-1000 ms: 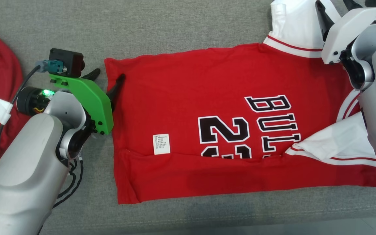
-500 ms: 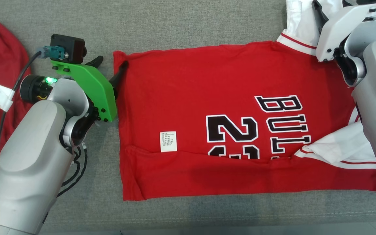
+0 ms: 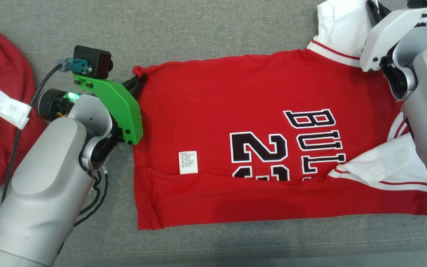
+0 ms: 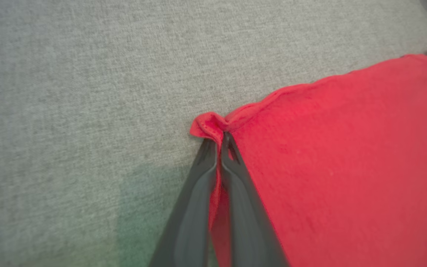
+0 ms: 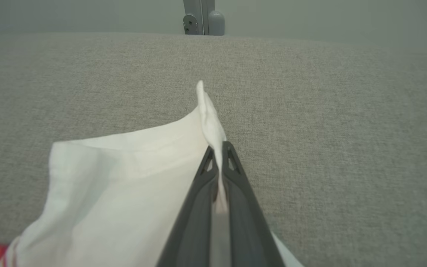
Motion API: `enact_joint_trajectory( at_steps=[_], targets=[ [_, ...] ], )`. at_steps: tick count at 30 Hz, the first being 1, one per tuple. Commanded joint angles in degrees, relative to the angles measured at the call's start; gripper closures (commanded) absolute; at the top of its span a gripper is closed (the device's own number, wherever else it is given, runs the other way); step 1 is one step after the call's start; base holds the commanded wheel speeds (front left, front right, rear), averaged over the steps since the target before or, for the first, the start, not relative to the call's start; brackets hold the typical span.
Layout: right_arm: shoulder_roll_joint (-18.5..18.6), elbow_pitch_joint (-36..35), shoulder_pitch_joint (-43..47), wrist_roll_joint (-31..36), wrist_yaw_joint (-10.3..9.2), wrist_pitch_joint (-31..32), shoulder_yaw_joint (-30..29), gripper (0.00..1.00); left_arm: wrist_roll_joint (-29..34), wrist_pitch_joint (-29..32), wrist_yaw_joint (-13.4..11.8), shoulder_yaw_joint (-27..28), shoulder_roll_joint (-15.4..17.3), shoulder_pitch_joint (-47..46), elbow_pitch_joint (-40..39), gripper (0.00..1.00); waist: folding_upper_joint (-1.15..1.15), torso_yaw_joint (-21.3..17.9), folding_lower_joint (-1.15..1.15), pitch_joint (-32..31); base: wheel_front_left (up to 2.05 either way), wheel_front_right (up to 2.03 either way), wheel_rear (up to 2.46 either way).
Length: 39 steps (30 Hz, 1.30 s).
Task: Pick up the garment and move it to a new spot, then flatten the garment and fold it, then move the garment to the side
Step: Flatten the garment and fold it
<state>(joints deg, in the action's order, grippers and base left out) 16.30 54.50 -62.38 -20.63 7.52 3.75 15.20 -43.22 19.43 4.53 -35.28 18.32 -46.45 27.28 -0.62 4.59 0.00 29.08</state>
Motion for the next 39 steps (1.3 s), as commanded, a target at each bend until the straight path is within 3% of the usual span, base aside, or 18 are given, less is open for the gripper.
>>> enact_joint_trajectory(
  at_steps=[1, 13, 23, 33, 39],
  targets=[
    [0.27, 0.1, -0.09, -0.69, -0.06, -0.9, 0.5, 1.0, -0.42, -0.32, 0.28, -0.4, -0.14, 1.04, 0.87, 1.0, 0.62, -0.19, 0.0, -0.63, 0.0, 0.0, 0.0],
    [3.65, -8.31, 5.28, -7.87, -0.07, -5.65, 6.06, 1.0, -1.66, -6.3, -0.62, 2.43, 1.86, 4.32, -0.63, 1.0, 0.62, -2.33, 0.0, -5.91, 0.0, 0.0, 0.0],
    [8.33, -23.5, 22.08, -13.96, -0.07, -5.84, 5.71, 1.0, -3.98, -11.41, -2.7, 4.85, 4.69, 15.87, -8.63, 1.0, 0.62, -5.79, 0.0, -12.8, 0.0, 0.0, 0.0],
    [4.97, -38.65, 43.62, -14.43, -0.06, -3.49, -0.11, 1.0, -8.16, -13.09, -8.68, 6.24, 7.78, 36.17, -21.64, 1.0, 0.62, -9.6, 0.0, -17.4, 0.0, 0.0, 0.0],
    [2.5, -39.68, 48.96, -11.26, -0.06, -1.93, -2.34, 1.0, -8.57, -13.3, -10.15, 5.17, 7.62, 41.17, -22.45, 1.0, 0.62, -10.19, 0.0, -17.84, 0.0, 0.0, 0.0]
  ],
)
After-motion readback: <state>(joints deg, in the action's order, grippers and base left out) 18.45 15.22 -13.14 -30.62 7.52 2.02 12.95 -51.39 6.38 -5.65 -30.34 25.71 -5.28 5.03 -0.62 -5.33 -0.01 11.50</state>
